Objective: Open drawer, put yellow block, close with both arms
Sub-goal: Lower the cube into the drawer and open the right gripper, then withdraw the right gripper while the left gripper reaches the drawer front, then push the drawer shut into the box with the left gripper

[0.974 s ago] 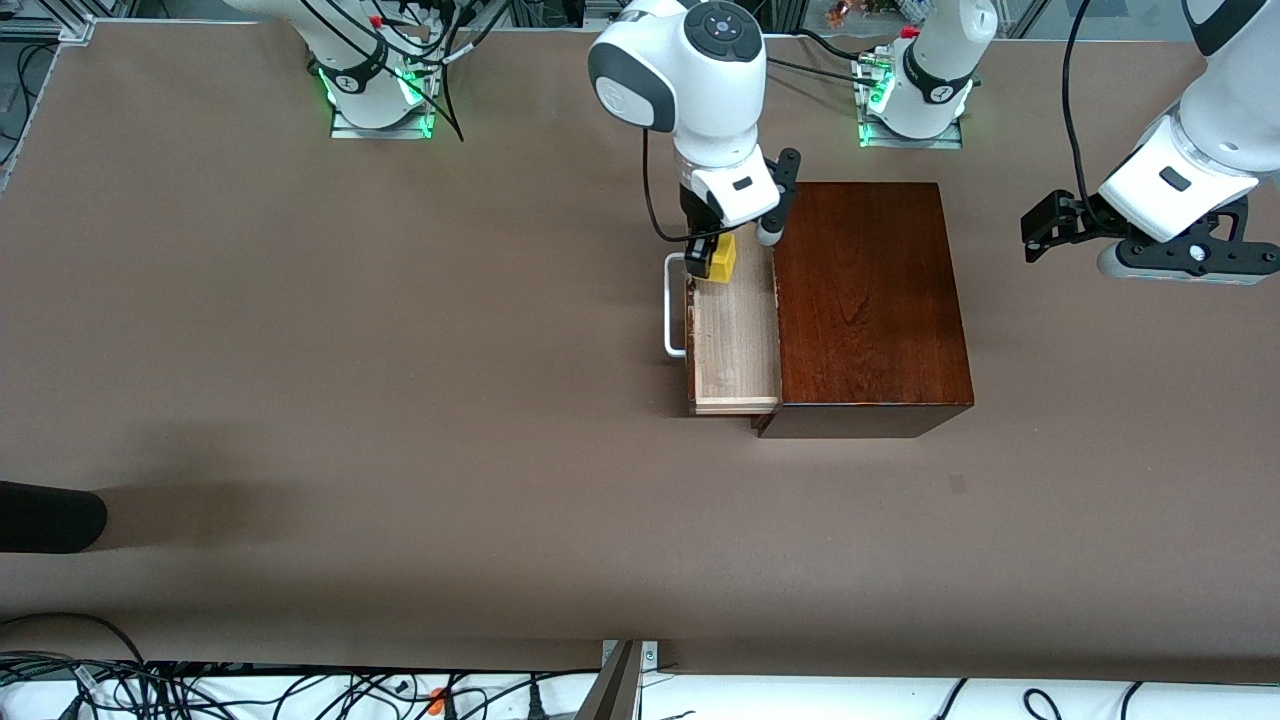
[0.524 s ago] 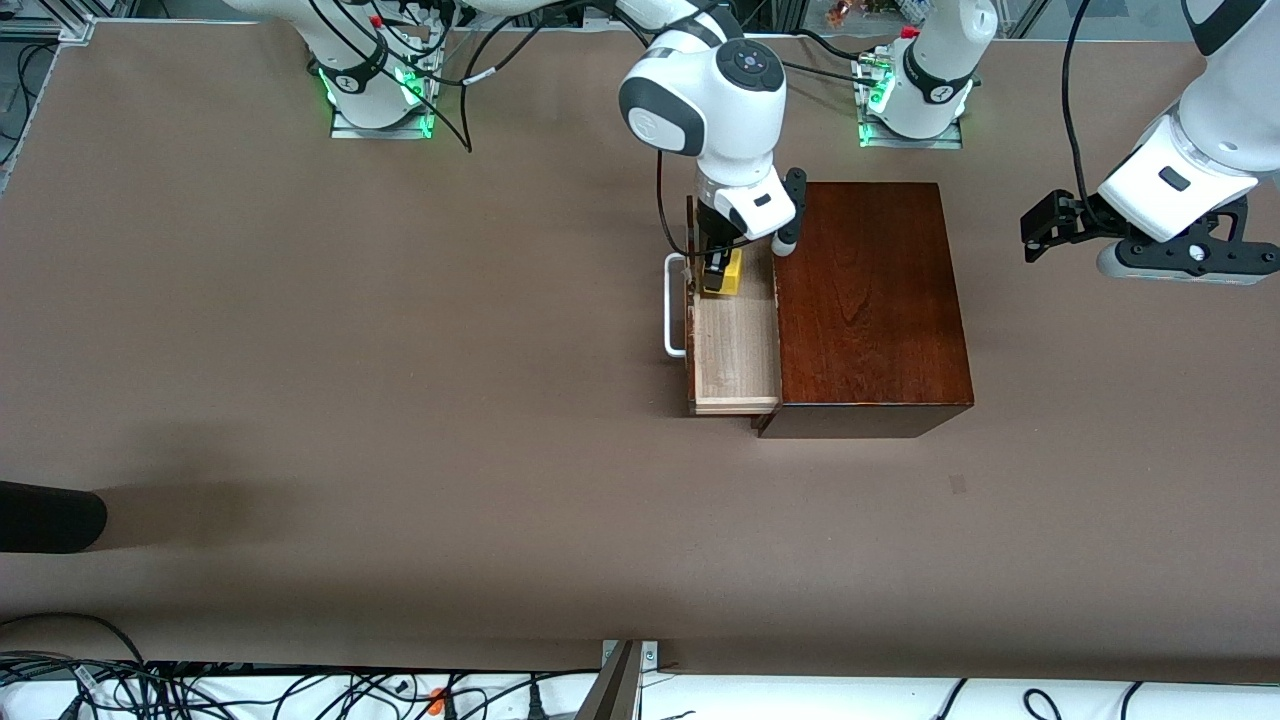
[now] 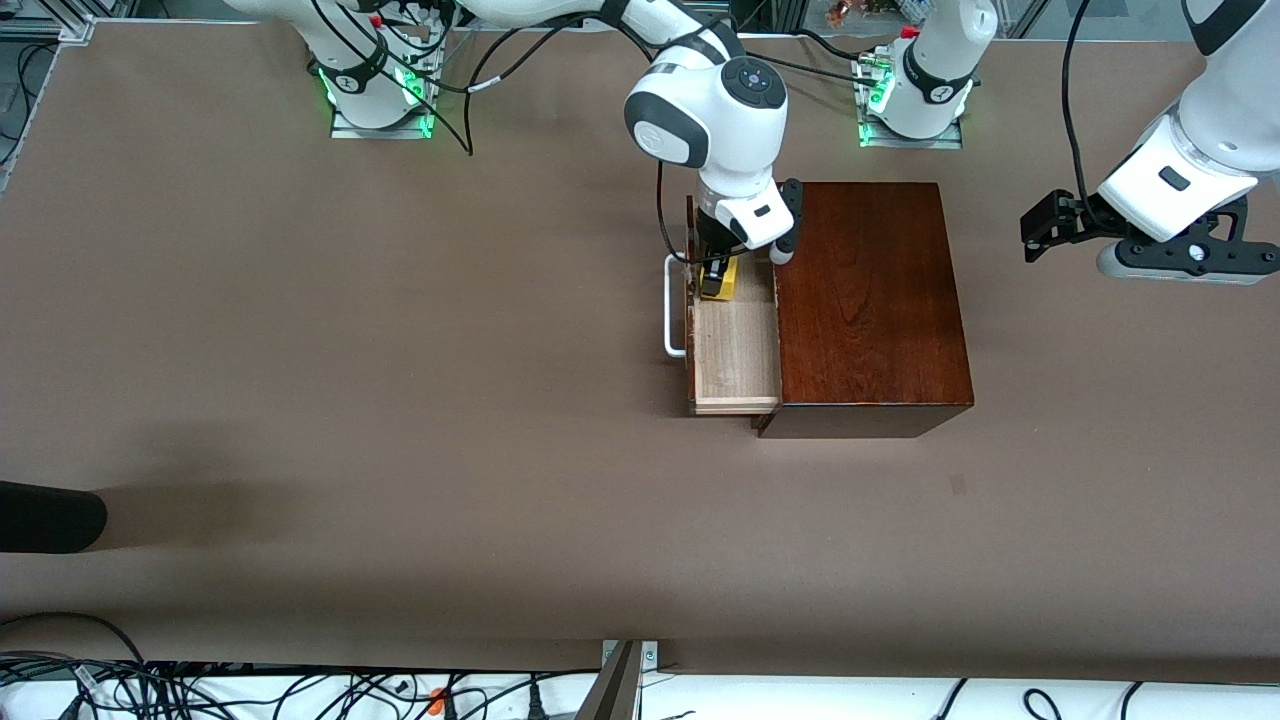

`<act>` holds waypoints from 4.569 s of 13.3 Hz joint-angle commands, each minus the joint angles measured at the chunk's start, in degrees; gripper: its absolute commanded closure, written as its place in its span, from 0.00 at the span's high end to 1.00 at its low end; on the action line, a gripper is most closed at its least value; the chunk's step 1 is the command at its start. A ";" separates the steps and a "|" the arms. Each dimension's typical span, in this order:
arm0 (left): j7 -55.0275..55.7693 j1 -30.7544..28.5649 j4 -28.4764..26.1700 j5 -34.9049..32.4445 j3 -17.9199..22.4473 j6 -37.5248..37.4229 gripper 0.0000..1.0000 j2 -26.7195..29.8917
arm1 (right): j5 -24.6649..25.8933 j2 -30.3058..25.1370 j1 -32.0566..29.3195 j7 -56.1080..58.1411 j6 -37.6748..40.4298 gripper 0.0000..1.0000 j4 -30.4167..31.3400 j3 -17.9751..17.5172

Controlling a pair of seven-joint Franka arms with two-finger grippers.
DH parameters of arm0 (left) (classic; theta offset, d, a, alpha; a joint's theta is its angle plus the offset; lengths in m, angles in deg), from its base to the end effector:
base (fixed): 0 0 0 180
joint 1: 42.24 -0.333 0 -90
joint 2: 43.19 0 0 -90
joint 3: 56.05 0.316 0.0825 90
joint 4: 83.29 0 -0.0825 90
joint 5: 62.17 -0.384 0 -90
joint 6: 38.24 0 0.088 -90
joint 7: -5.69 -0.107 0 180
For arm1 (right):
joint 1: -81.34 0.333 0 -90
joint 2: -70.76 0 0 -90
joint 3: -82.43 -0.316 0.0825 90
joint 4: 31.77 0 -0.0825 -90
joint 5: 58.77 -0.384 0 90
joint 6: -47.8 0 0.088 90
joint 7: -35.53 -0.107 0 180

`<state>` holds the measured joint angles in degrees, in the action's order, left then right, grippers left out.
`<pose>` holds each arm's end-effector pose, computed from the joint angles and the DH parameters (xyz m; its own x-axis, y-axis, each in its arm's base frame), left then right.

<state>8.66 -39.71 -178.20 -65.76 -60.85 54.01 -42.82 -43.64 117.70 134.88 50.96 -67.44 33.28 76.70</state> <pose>0.5497 -0.0643 0.5911 0.9962 -0.0785 -0.0367 -0.0807 -0.9946 -0.0650 0.4260 0.6403 0.3221 0.1934 0.9811 0.0060 0.9650 -0.1914 0.1793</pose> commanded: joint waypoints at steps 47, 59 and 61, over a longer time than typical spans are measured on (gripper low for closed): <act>-46.64 22.26 11.42 6.05 -16.55 26.30 1.00 -37.54 | -19.00 -47.55 -55.63 -7.33 24.97 1.00 26.00 0.56; -51.83 22.62 8.51 -1.67 -16.38 24.48 1.00 -37.64 | -13.73 -46.85 -55.03 -8.06 27.96 1.00 23.98 -0.70; -51.83 22.09 8.86 -2.66 -16.03 21.15 1.00 -37.02 | -13.81 -46.24 -55.12 -8.40 27.87 1.00 23.89 -0.52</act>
<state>-41.98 -16.65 -169.26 -65.59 -77.44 79.27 -81.23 -57.94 70.69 80.61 42.23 -40.95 58.66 76.61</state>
